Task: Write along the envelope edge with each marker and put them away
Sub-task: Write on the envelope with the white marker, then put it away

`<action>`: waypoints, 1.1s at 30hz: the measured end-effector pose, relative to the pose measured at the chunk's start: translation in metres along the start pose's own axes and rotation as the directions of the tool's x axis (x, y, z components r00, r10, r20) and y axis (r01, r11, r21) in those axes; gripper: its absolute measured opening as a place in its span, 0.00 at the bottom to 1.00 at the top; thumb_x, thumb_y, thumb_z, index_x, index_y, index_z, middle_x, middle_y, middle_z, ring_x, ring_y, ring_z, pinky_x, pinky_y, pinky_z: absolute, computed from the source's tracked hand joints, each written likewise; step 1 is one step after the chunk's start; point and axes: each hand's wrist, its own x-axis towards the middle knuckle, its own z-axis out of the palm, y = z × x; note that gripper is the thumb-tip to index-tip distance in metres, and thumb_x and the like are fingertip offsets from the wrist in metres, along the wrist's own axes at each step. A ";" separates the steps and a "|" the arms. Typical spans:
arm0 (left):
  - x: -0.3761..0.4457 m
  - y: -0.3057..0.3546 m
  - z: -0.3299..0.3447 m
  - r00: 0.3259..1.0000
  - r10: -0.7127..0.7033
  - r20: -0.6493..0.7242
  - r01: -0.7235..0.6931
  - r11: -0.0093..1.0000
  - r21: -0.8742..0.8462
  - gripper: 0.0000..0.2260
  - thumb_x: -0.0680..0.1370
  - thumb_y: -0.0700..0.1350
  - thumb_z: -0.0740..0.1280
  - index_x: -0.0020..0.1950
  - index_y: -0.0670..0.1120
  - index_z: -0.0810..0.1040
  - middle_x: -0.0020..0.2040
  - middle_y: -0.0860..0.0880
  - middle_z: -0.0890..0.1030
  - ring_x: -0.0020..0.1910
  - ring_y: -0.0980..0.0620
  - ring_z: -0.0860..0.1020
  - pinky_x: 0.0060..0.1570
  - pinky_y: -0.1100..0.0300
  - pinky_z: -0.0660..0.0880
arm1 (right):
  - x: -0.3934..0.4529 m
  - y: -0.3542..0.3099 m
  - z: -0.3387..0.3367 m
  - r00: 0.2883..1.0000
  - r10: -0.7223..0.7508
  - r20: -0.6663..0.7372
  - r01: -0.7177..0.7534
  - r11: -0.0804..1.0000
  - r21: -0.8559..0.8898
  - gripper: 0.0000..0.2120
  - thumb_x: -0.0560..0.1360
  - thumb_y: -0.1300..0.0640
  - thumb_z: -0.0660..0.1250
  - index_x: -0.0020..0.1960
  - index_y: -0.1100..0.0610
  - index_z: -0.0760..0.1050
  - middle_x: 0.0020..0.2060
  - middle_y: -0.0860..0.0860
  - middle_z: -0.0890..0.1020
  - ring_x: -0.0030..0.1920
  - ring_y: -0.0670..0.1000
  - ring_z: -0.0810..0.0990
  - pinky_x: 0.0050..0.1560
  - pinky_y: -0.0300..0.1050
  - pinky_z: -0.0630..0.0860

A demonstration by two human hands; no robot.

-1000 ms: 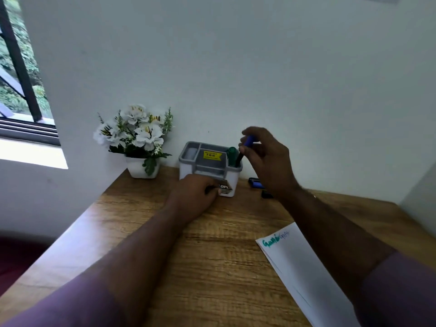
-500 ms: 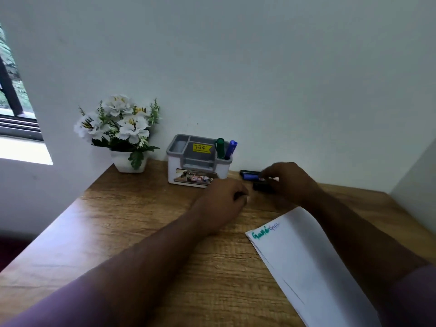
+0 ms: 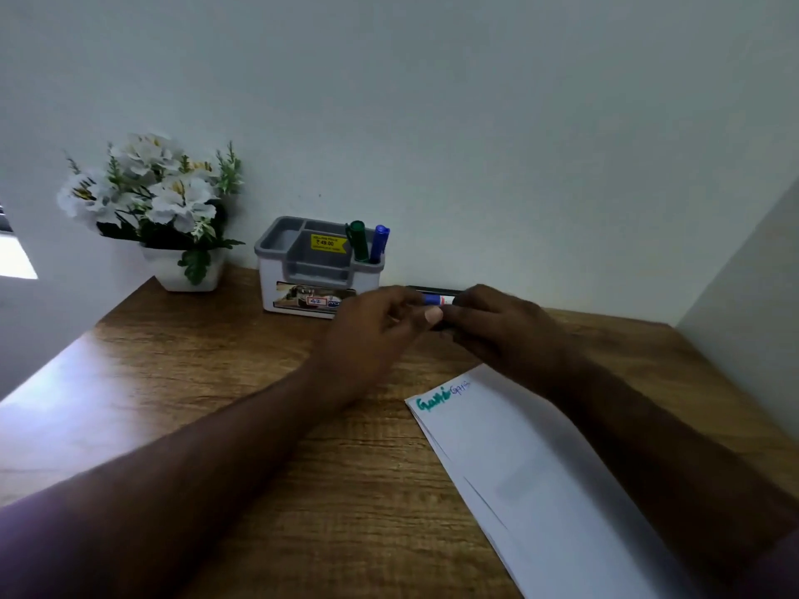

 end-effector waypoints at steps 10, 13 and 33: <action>-0.002 0.001 0.005 0.989 0.029 0.142 -0.029 1.000 -0.001 0.09 0.74 0.55 0.67 0.44 0.52 0.84 0.36 0.55 0.83 0.32 0.58 0.81 0.31 0.64 0.79 | -0.011 -0.014 0.005 0.981 0.191 0.023 -0.192 0.981 0.041 0.20 0.76 0.40 0.58 0.45 0.51 0.83 0.35 0.48 0.86 0.32 0.50 0.81 0.29 0.43 0.75; -0.003 0.003 0.006 0.990 0.035 0.137 -0.035 0.999 0.001 0.13 0.73 0.59 0.64 0.44 0.52 0.83 0.35 0.57 0.83 0.31 0.59 0.80 0.31 0.66 0.78 | -0.012 -0.012 0.006 0.977 0.205 0.056 -0.208 0.976 0.066 0.18 0.75 0.39 0.60 0.47 0.50 0.83 0.35 0.48 0.86 0.33 0.49 0.81 0.29 0.41 0.73; -0.006 0.009 0.007 0.959 0.161 0.234 -0.218 0.946 0.241 0.09 0.79 0.43 0.62 0.56 0.50 0.80 0.45 0.62 0.74 0.43 0.70 0.72 0.47 0.81 0.65 | -0.015 -0.023 0.018 0.973 0.203 -0.113 -0.213 0.973 -0.090 0.19 0.74 0.39 0.57 0.36 0.50 0.77 0.26 0.46 0.80 0.24 0.48 0.77 0.26 0.37 0.61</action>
